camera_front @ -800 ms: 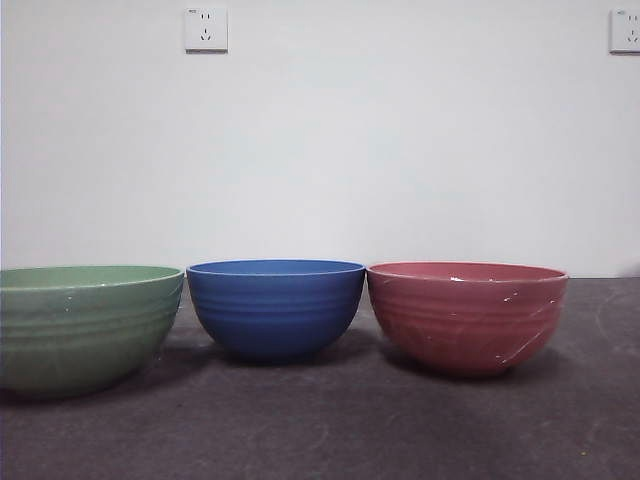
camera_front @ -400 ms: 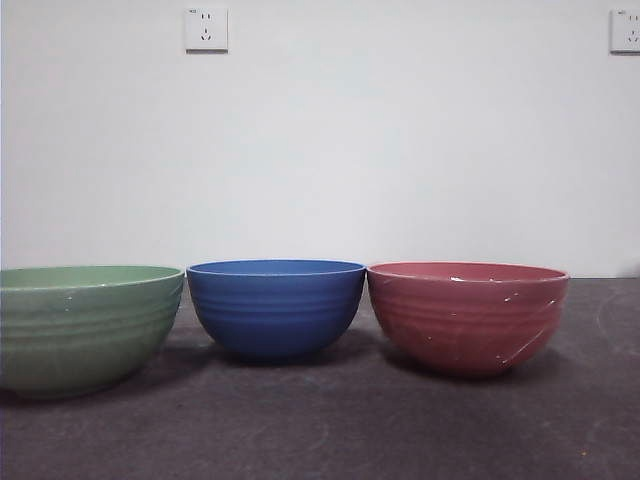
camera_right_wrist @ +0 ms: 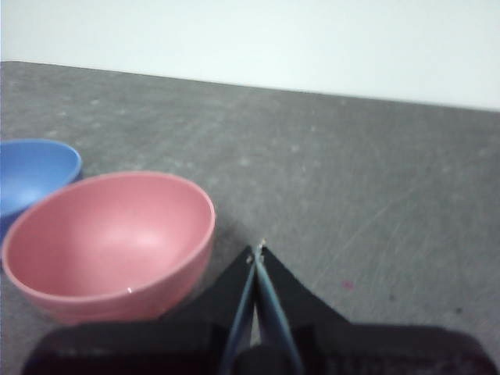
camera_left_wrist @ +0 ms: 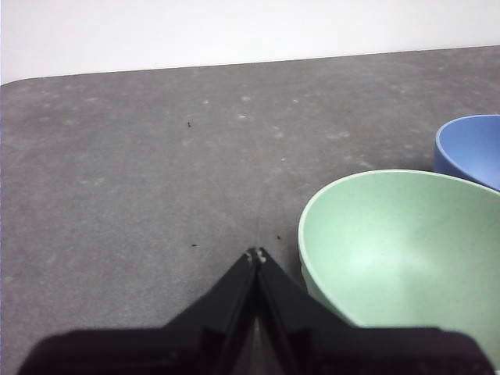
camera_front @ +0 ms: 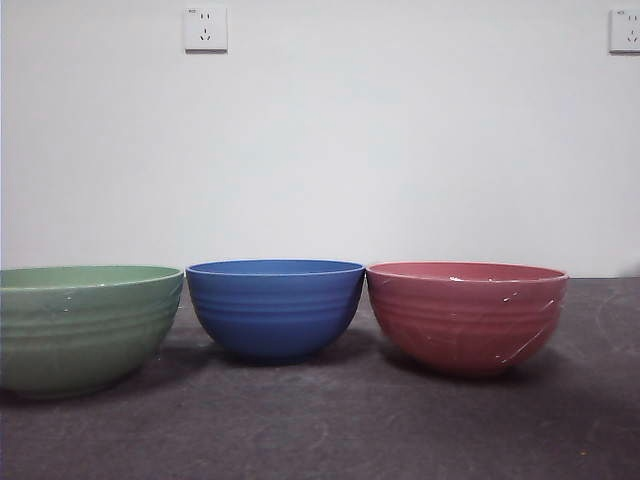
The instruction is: Pick up the green bowl on the top,put the green bowl on the left,pick up the red bowl in the middle,put the red bowl on the right
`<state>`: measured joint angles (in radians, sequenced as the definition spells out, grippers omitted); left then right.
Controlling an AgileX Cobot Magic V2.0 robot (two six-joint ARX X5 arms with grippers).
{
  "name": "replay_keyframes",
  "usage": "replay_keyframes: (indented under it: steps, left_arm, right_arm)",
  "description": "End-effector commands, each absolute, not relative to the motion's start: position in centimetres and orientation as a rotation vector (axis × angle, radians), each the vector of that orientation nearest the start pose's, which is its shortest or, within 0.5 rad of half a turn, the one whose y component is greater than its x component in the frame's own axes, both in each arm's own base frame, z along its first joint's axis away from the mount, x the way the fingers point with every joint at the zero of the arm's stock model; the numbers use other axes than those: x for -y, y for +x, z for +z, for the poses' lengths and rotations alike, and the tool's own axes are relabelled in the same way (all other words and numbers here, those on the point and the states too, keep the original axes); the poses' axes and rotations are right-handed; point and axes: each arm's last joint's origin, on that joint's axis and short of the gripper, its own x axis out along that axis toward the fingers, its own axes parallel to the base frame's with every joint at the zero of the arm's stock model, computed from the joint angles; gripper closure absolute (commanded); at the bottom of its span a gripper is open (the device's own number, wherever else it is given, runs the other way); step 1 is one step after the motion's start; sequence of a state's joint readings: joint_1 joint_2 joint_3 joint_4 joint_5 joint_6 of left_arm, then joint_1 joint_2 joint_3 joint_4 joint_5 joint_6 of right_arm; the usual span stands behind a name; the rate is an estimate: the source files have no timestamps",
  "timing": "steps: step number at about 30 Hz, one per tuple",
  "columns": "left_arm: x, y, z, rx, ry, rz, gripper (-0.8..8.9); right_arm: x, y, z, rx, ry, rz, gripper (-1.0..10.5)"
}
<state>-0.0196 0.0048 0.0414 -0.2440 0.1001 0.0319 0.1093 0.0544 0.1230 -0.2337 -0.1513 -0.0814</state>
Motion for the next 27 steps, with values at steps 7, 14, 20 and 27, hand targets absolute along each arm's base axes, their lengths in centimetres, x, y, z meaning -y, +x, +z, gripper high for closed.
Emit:
replay_keyframes:
  steps: [7, 14, 20, 27]
  left_arm:
    - [0.5, 9.4, 14.9, -0.217, 0.012, -0.126, 8.16]
    - [0.5, 9.4, 14.9, -0.217, 0.013, -0.126, 8.16]
    - [0.5, 9.4, 14.9, -0.217, 0.012, -0.126, 8.16]
    - [0.5, 9.4, 14.9, -0.217, 0.012, -0.126, 8.16]
  right_arm:
    - [-1.4, 9.5, 15.0, -0.166, -0.004, 0.258, 9.4]
    - [-1.4, 9.5, 14.9, -0.178, -0.004, 0.255, 9.4]
    - [-1.4, 9.5, 14.9, -0.178, -0.004, 0.256, 9.4]
    - [-1.4, 9.5, 14.9, -0.178, -0.004, 0.256, 9.4]
